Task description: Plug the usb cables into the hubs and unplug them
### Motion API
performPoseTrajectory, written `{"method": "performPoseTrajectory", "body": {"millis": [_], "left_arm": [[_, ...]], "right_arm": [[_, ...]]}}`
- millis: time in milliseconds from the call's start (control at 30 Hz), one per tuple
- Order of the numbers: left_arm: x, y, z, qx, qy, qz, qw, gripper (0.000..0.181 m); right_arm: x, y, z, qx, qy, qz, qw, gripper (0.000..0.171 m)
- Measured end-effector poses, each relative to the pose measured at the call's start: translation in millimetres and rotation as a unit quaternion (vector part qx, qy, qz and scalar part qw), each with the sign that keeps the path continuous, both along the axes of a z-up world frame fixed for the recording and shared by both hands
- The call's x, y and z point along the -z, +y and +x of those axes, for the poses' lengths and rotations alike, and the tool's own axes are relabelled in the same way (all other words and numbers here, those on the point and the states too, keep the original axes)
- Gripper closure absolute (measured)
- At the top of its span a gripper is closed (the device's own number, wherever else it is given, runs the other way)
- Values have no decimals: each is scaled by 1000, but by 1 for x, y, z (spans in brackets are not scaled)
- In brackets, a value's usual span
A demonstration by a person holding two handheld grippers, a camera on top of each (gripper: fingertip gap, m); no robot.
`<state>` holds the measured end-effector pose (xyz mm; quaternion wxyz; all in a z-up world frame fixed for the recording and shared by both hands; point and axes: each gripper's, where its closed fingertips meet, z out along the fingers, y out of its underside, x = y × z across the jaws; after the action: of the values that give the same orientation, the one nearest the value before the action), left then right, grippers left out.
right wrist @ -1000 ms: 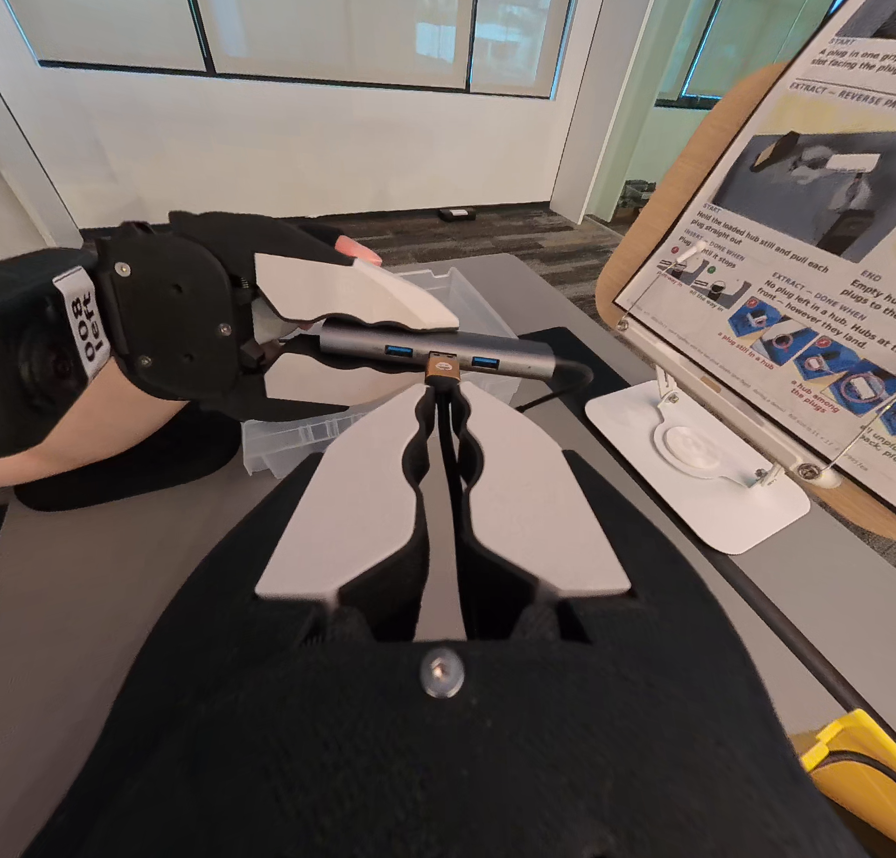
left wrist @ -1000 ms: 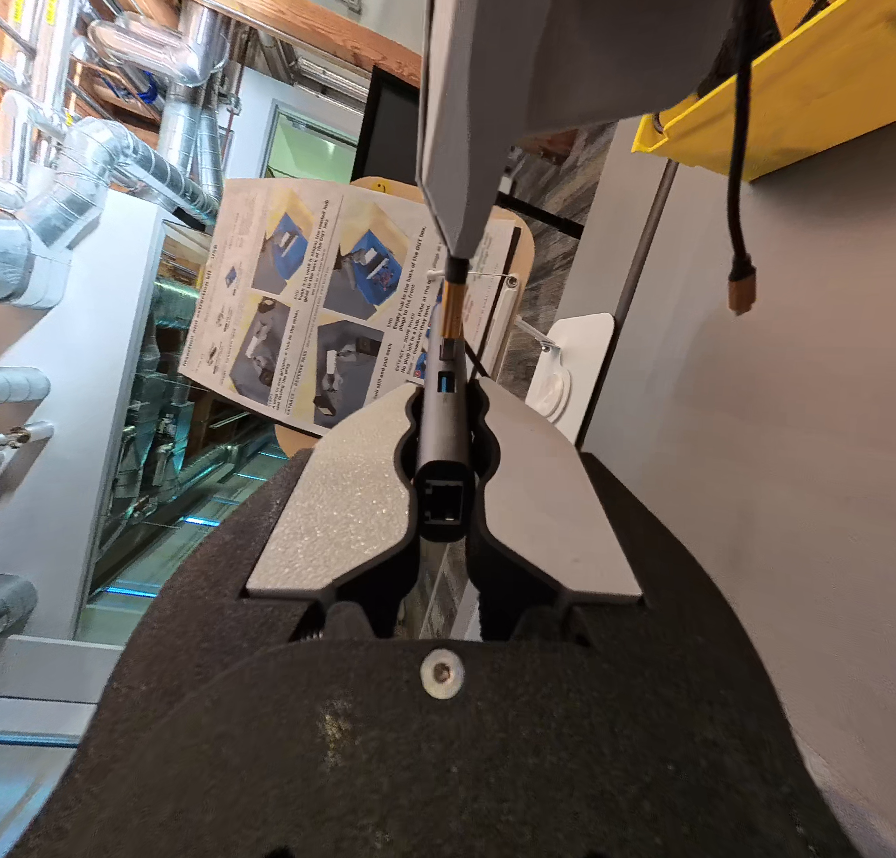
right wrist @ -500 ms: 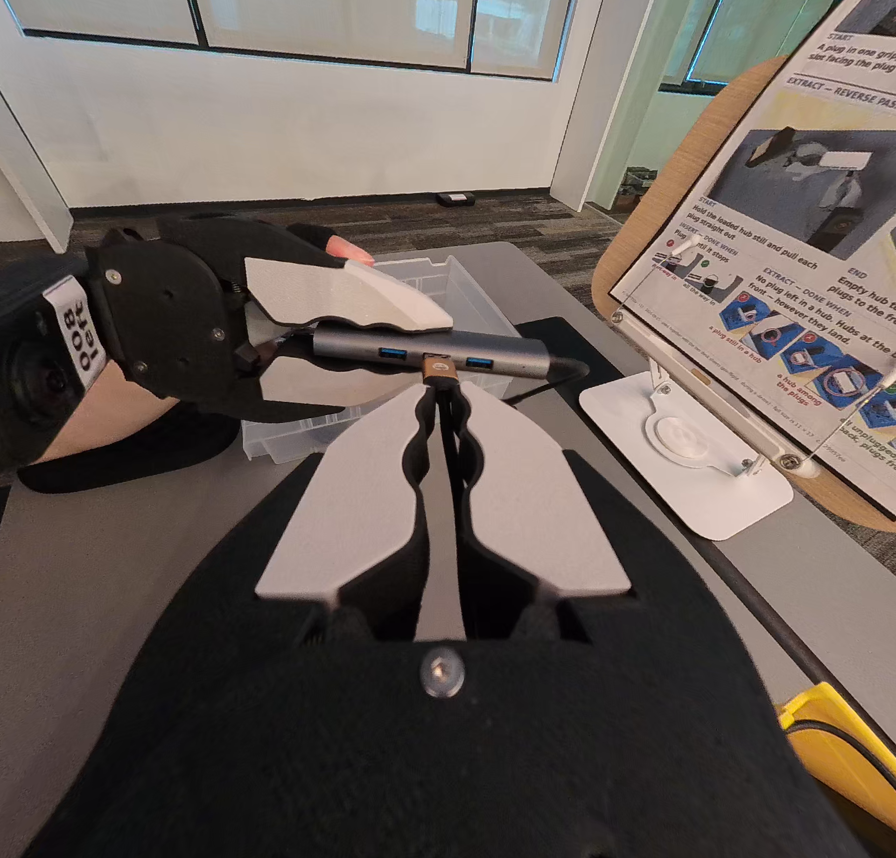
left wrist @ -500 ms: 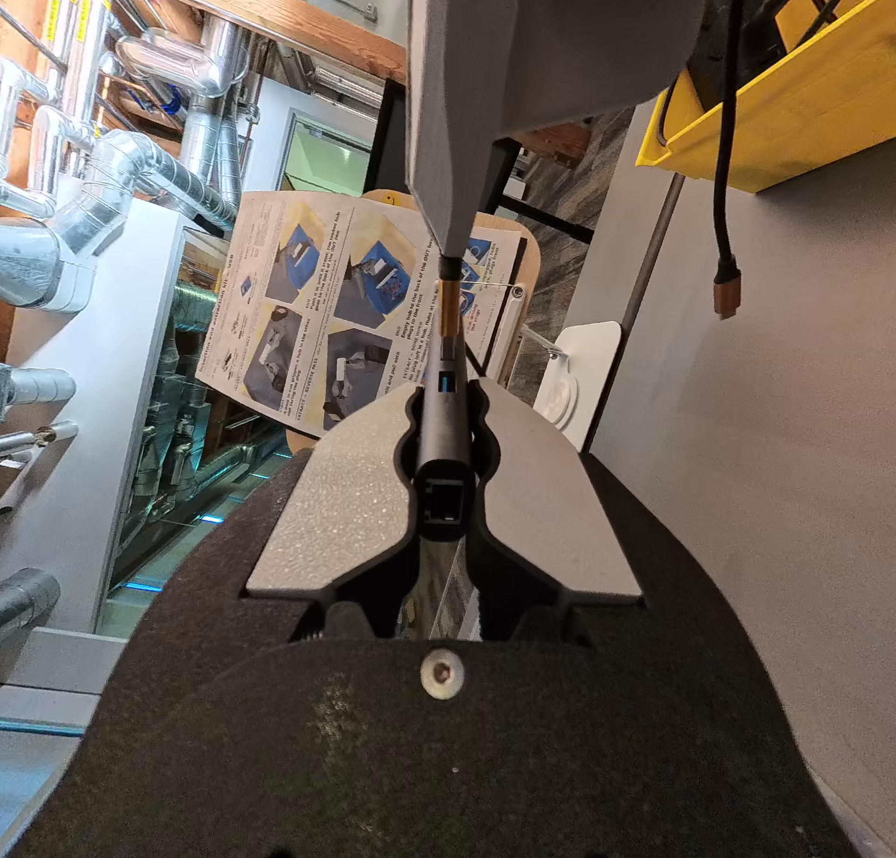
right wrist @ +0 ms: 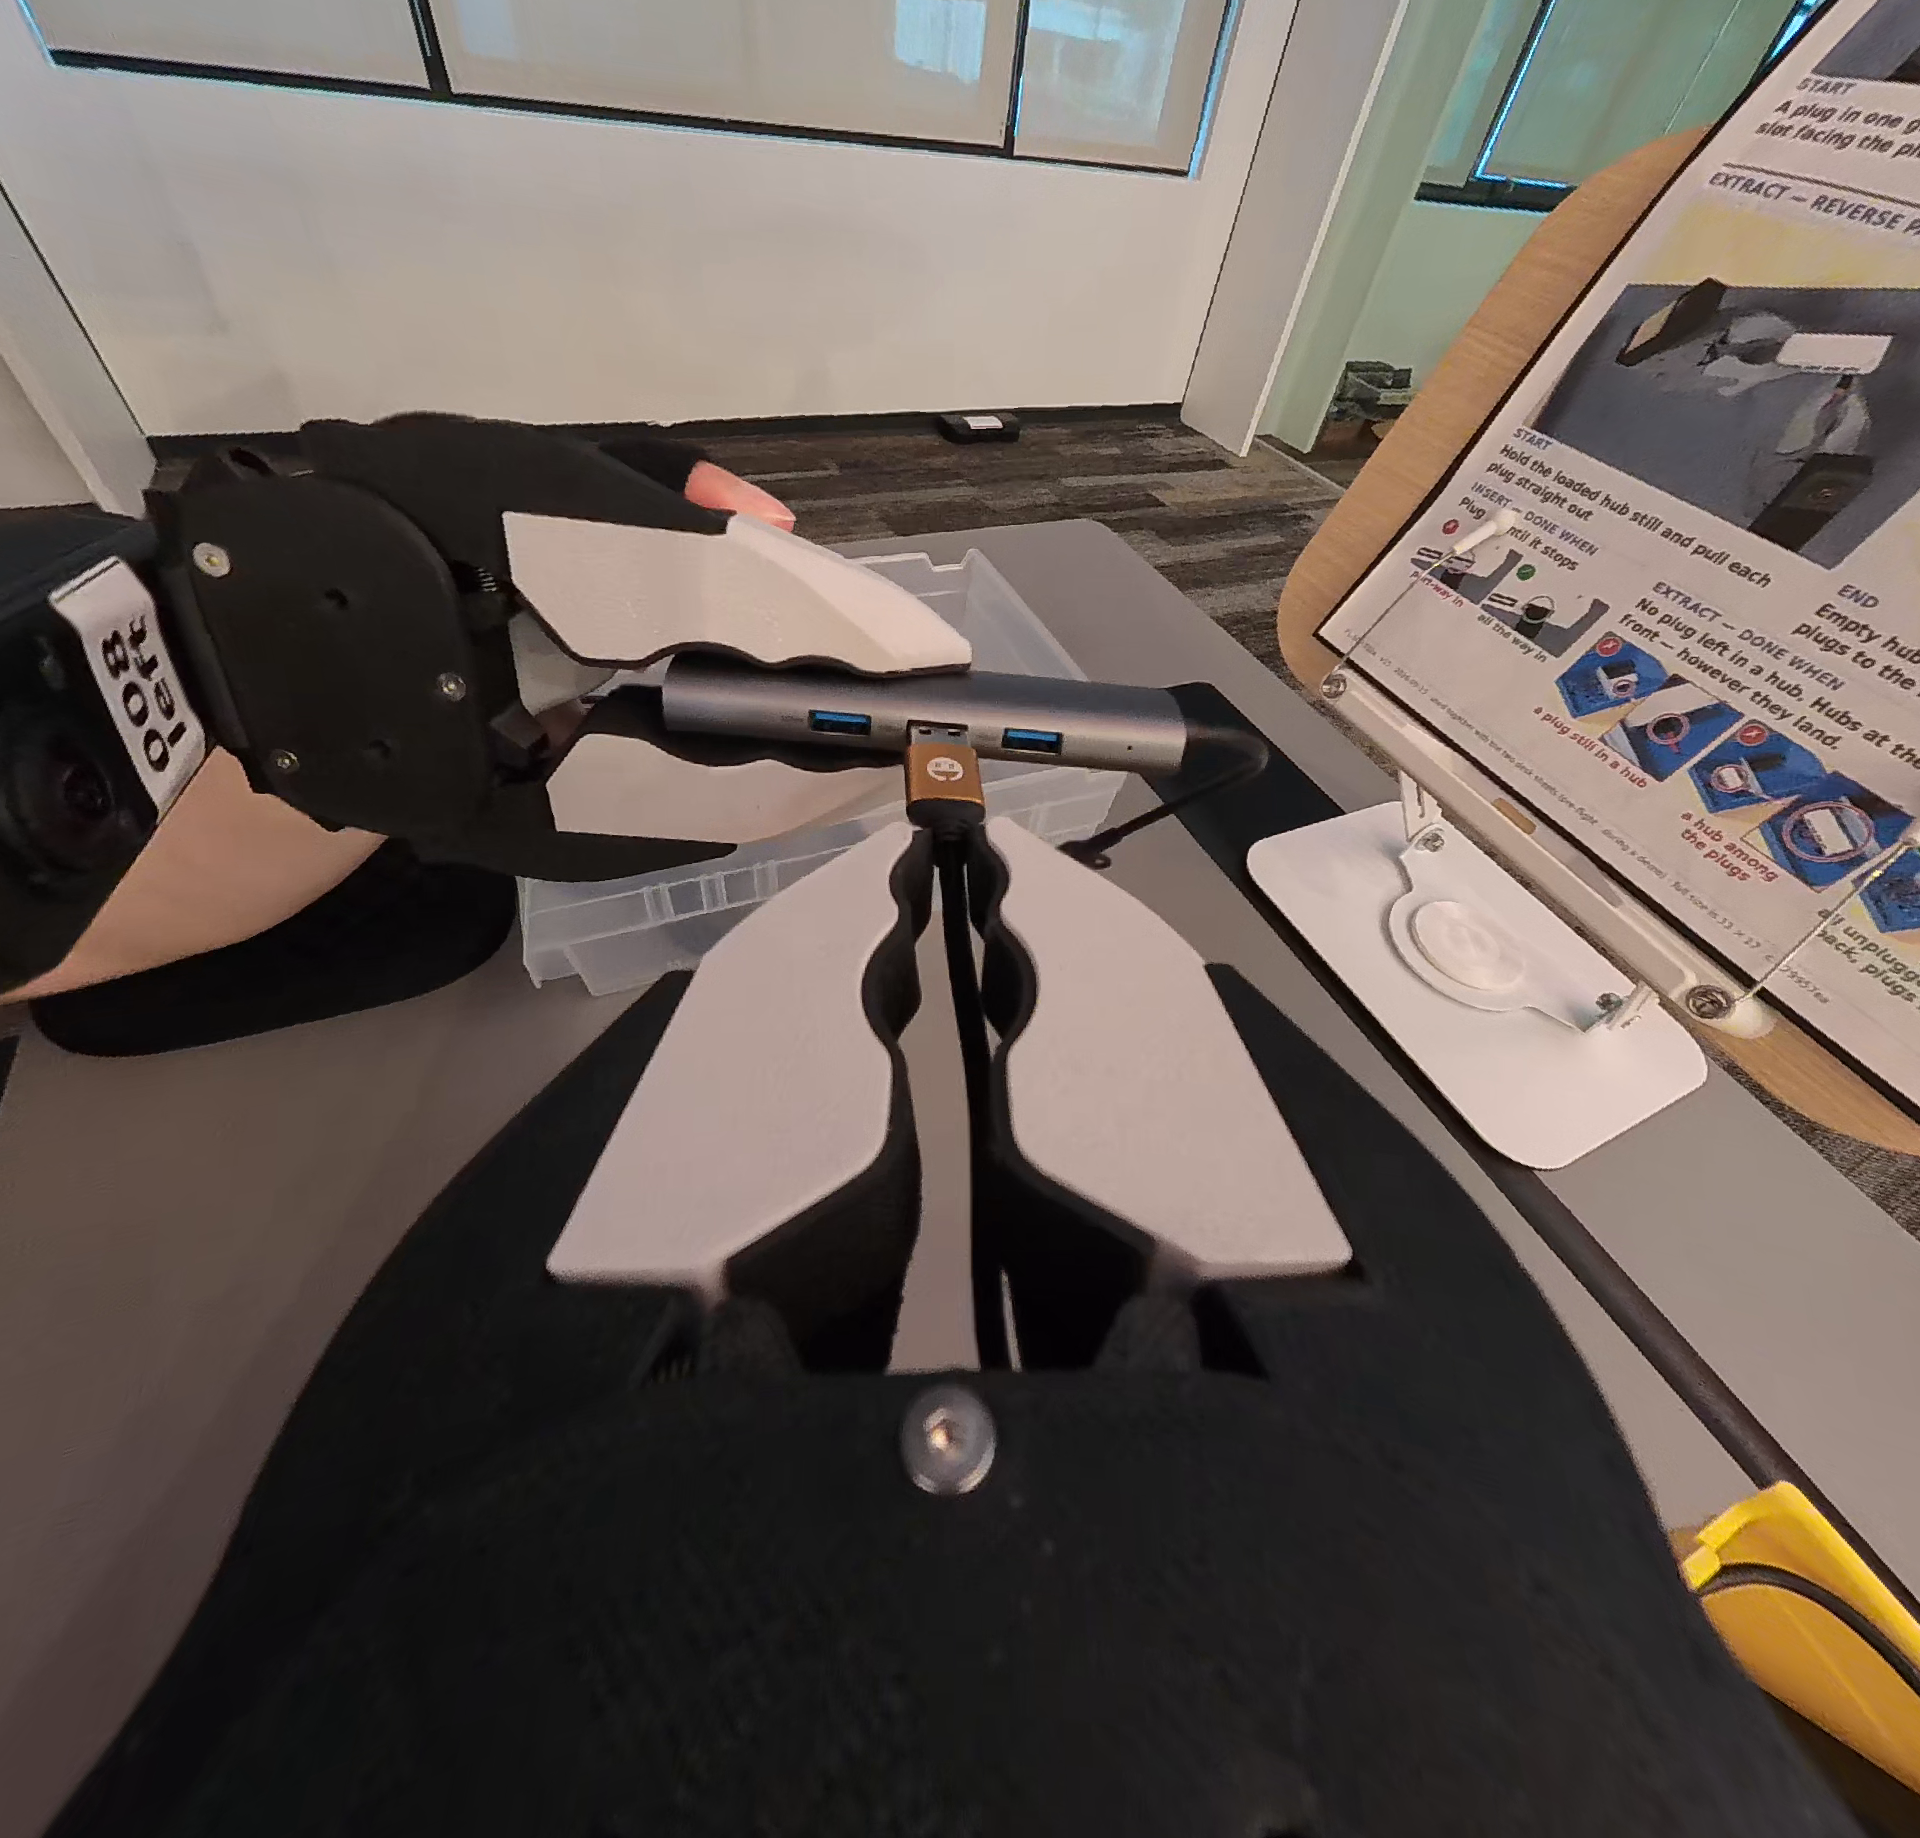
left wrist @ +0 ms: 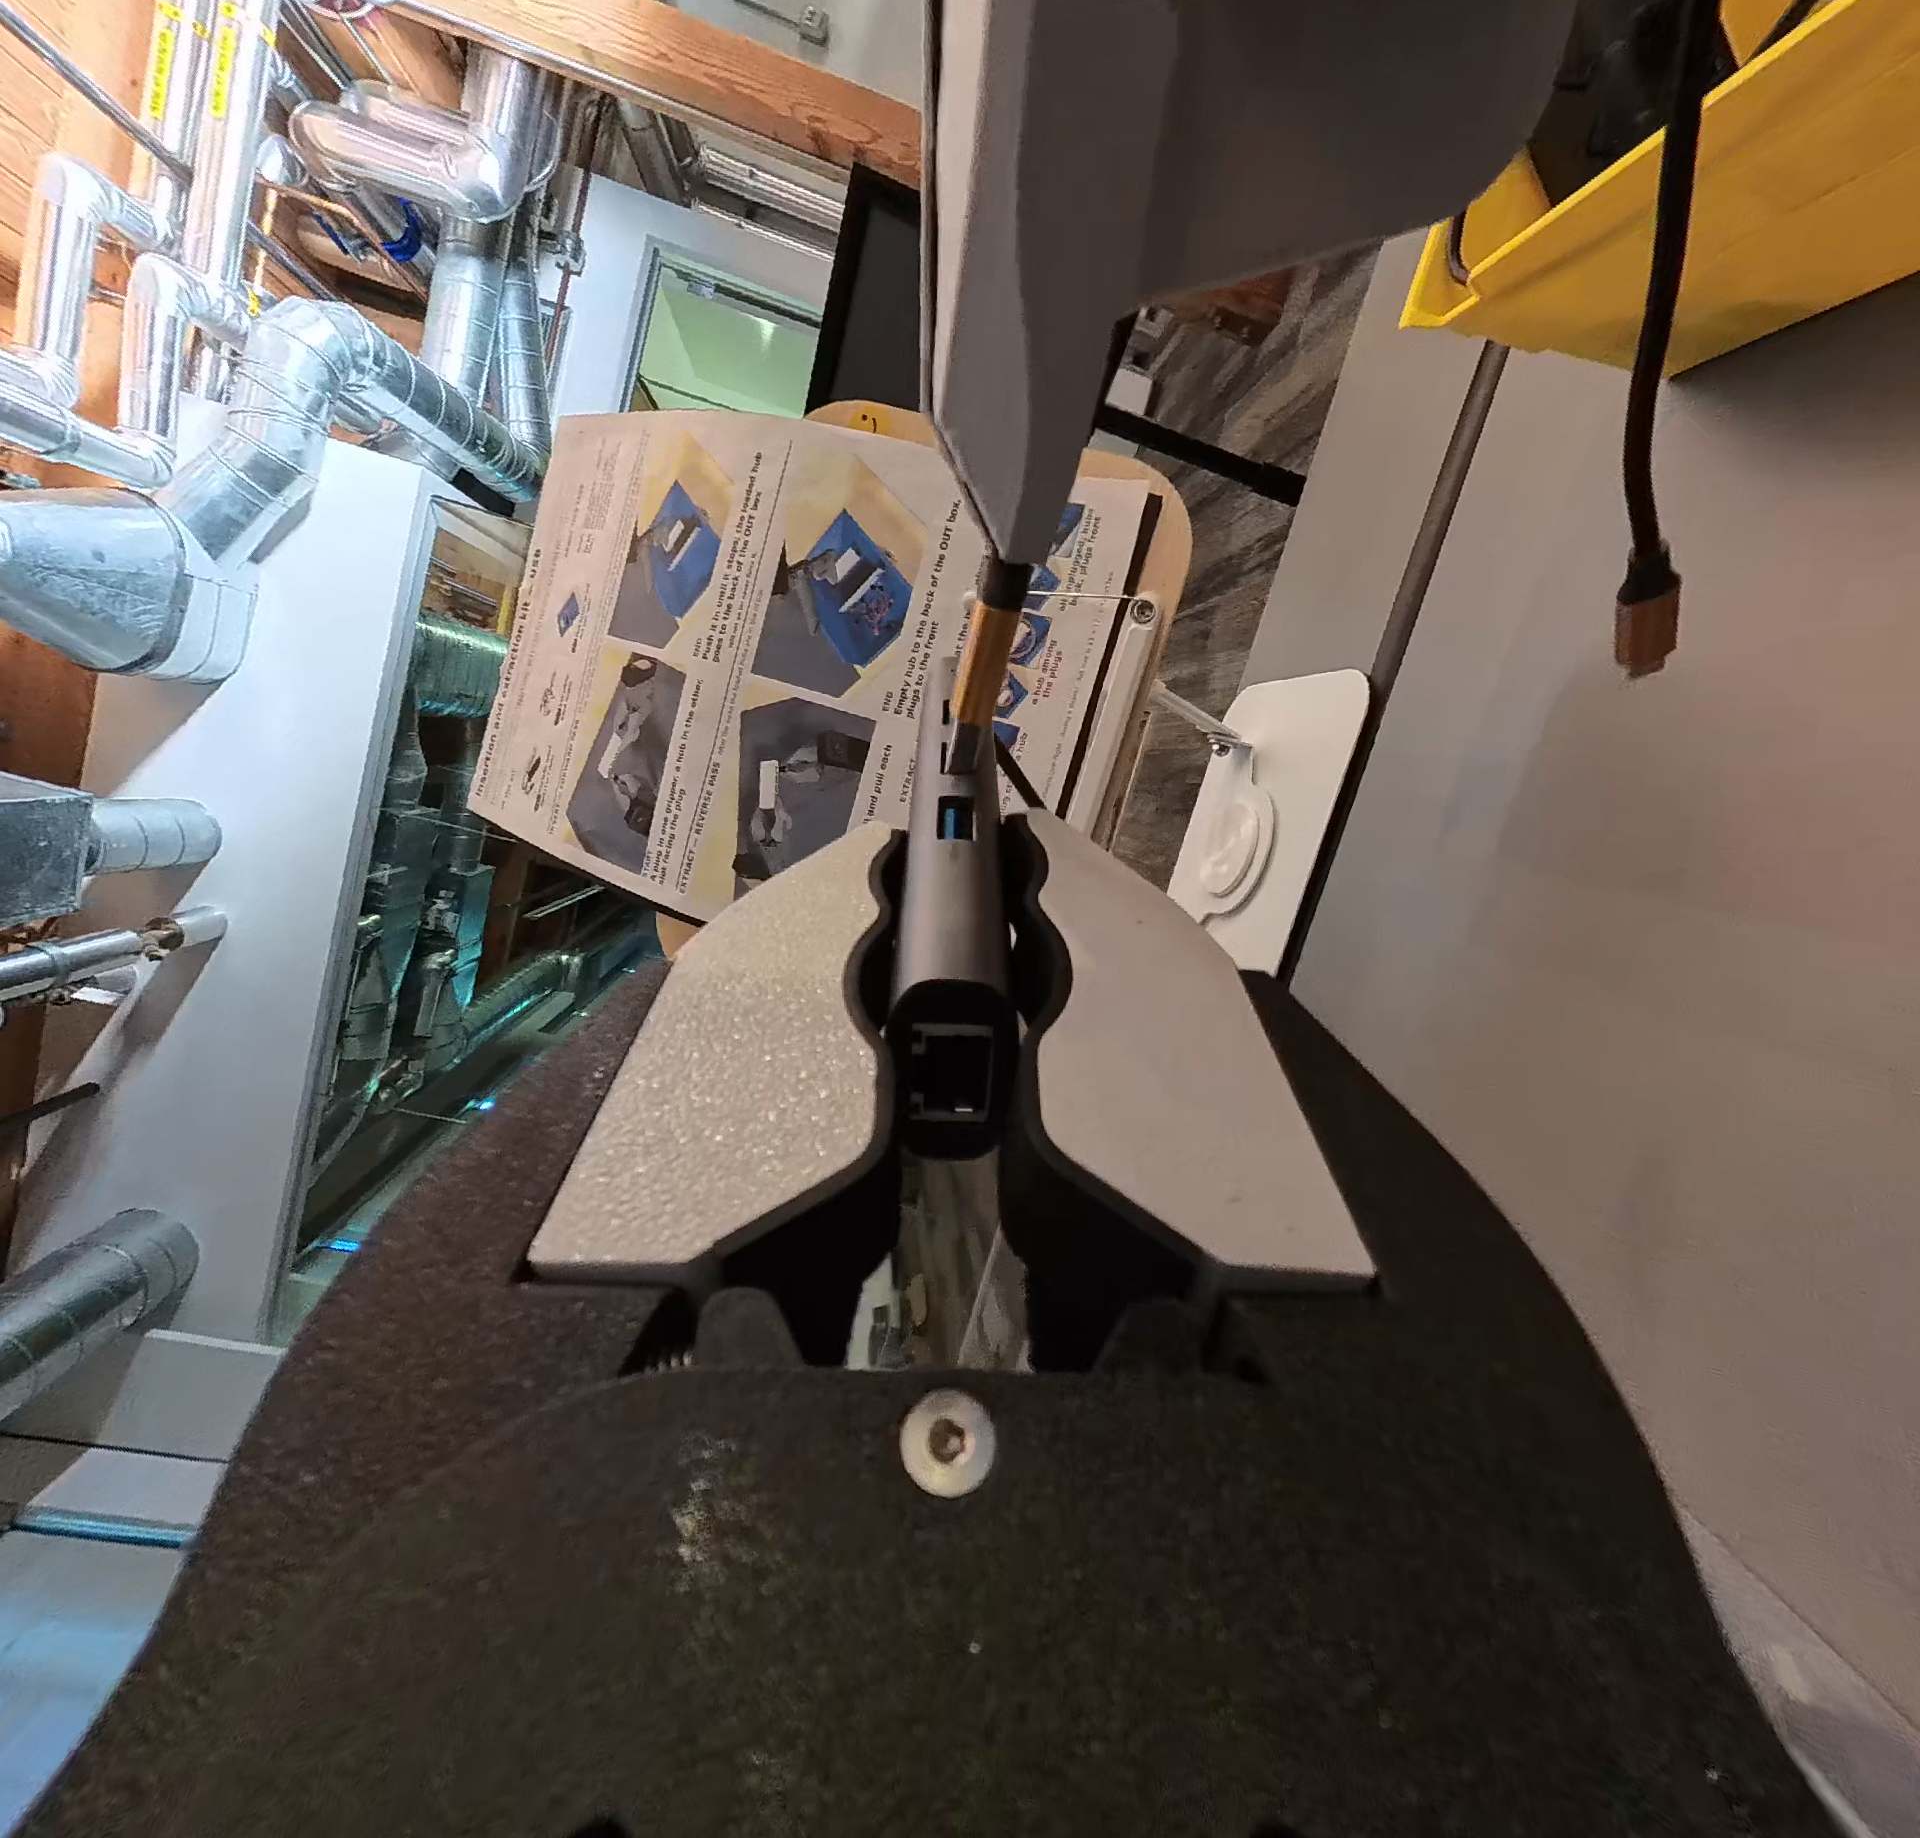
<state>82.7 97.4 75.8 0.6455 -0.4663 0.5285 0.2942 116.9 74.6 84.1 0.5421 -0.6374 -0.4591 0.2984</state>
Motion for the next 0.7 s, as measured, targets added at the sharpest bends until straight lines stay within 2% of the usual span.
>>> {"method": "performPoseTrajectory", "body": {"millis": [367,500,700], "left_arm": [[8,0,3,-4,45,7,999,165],[7,0,6,0,16,-2,1000,165],[5,-2,5,-4,25,1,1000,165]], "right_arm": [[-2,2,2,4,3,5,1000,164],[2,3,5,4,-9,-2,1000,163],[6,8,3,4,-5,-8,1000,163]]}}
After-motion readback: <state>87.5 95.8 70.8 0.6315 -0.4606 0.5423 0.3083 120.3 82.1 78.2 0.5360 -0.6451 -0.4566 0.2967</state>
